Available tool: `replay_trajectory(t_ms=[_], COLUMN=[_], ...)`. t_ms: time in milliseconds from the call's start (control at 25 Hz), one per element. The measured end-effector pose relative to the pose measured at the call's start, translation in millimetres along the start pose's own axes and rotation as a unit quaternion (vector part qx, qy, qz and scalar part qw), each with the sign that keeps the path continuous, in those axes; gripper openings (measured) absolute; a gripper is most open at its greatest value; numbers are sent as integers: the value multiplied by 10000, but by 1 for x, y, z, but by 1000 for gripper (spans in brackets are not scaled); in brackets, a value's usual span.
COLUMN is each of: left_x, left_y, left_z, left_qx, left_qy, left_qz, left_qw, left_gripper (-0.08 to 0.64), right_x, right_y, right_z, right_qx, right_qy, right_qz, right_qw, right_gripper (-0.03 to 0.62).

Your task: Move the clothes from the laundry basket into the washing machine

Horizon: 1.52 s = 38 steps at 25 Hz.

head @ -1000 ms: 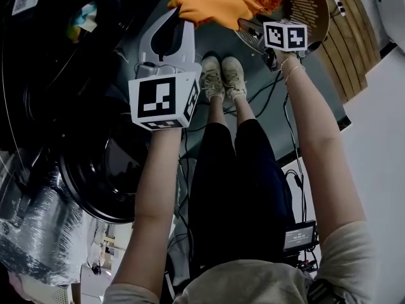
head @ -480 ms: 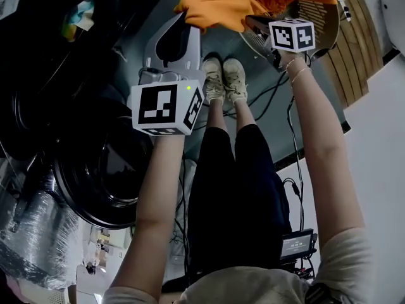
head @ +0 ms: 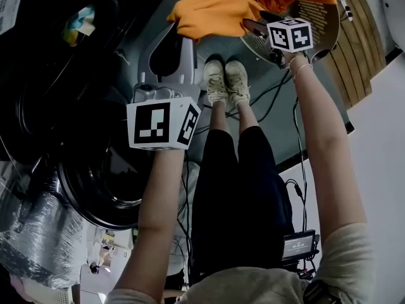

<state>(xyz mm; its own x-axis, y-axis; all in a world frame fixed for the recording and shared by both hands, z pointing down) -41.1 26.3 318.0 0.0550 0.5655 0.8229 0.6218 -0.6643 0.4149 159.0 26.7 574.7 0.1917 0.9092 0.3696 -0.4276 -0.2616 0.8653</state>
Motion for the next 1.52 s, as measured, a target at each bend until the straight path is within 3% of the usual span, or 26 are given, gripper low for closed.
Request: replay_trajectory(t_ms=[160, 240, 320, 360, 560, 720, 1000, 1120, 1240, 1520], left_x=[2, 6, 10, 11, 19, 24, 24, 18, 12, -6], left_y=[-3, -6, -7, -6, -2, 6, 29, 39, 43, 48], left_z=[-5, -7, -10, -10, -13, -4, 42, 62, 76, 91], left_qx=[-43, -75, -113, -125, -183, 11, 970, 1363, 1585, 1762], left_qy=[-9, -36, -72, -81, -126, -350, -556, -570, -278, 543], left_qz=[-14, -40, -30, -11, -206, -357, -471, -476, -621, -767], left_qw=[10000, 10000, 9999, 9999, 9995, 9987, 9926, 9879, 9850, 9799], left_gripper=[34, 34, 34, 34, 34, 34, 49, 173, 279, 304], right_x=[-10, -14, -20, -23, -36, -45, -85, -109, -127, -136], right_y=[24, 30, 32, 31, -7, -60, -162, -202, -234, -271], right_z=[-7, -14, -19, -18, -14, -12, -48, -84, -114, -171], right_qx=[-271, -280, -239, -187, -36, -92, -562, -908, -1185, -1810], right_qy=[-162, -204, -194, -206, 59, 402, 441, 32, -327, -489], right_qz=[8, 51, 125, 166, 750, 1289, 2290, 2506, 2625, 2657], right_qw=[9995, 9994, 9994, 9995, 9972, 9908, 9708, 9638, 9571, 9456], right_gripper=[279, 255, 52, 28, 21, 21, 21, 21, 21, 21])
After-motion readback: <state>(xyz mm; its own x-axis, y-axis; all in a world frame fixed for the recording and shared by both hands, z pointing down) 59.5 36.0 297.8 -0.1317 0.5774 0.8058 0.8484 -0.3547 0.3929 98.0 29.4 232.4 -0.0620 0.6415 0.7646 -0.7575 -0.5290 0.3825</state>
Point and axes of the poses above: the fingertips, and each gripper's own axes: y forward along the fingers, z to its right, x out of its underside, the point moved 4 cm from there along -y, backward along the fingers, and after that the axes turned 14 degrees about x, right-handed, at the moved point
